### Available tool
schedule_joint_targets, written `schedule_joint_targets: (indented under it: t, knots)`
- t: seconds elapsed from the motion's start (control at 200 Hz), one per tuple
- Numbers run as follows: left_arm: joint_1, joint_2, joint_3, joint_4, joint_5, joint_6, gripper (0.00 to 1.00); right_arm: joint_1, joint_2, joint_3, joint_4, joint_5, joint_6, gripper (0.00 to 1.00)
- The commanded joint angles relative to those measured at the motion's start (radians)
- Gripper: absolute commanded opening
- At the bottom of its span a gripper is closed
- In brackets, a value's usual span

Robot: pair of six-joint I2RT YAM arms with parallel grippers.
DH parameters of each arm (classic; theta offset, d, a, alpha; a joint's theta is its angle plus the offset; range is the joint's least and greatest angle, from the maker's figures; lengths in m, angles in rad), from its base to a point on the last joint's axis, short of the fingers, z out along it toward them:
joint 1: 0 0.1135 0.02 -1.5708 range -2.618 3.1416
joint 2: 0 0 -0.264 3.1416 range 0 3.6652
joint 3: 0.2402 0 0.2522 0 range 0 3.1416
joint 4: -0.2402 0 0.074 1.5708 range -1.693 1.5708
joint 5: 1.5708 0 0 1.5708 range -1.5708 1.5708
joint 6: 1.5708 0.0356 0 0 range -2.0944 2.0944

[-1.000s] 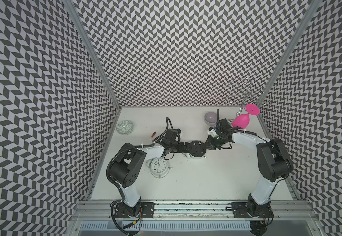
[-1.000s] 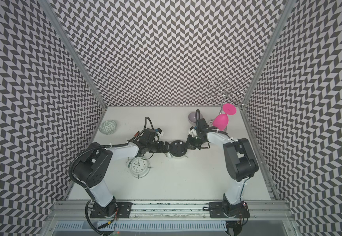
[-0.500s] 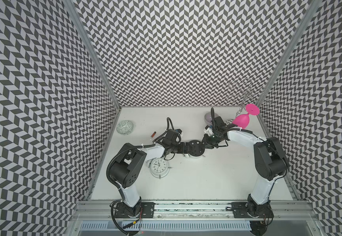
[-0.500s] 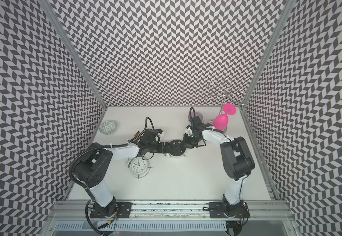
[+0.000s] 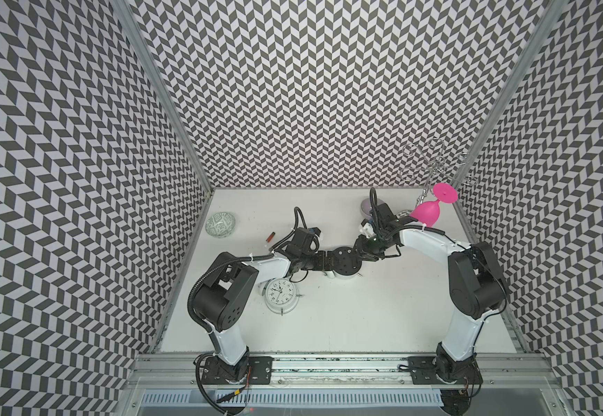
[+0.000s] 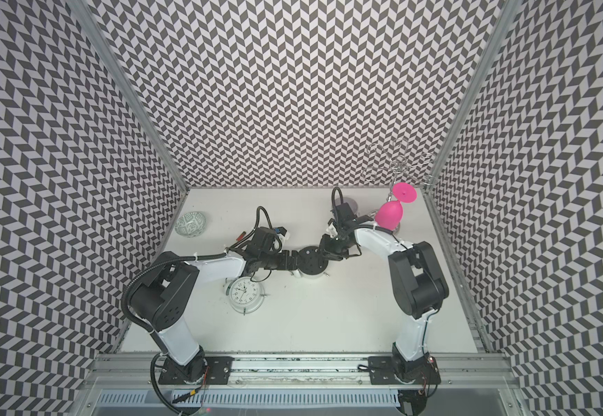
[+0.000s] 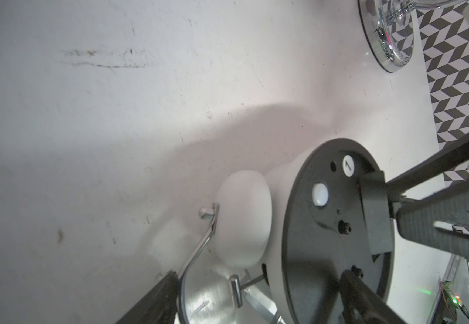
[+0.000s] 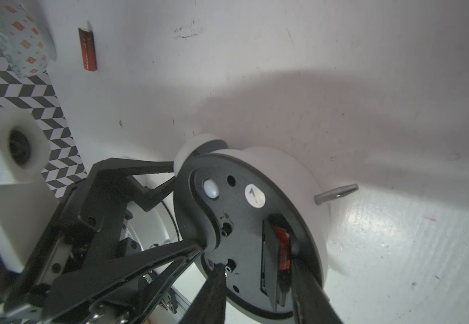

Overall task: Insert the battery into the alarm
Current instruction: Install the cover on the alarm.

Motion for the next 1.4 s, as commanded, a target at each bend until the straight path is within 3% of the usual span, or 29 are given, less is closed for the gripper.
schedule_joint_targets:
  t: [0.0,0.29,1.107,1.392]
  knots:
    - [-0.005,-0.021,-0.003,-0.002,-0.007,-0.007,0.89,0.002,-0.020,0.010,-0.036,0.073,-0.004,0.40]
    - [-0.005,-0.021,-0.006,0.000,-0.005,-0.008,0.89,0.001,-0.029,0.008,-0.041,0.079,-0.004,0.34]
    - [-0.008,-0.001,-0.003,0.018,0.015,-0.022,0.89,0.002,-0.087,0.019,-0.062,0.124,-0.009,0.43]
    - [-0.010,-0.005,-0.003,0.015,0.014,-0.020,0.89,0.001,-0.078,-0.015,-0.035,0.115,-0.010,0.37]
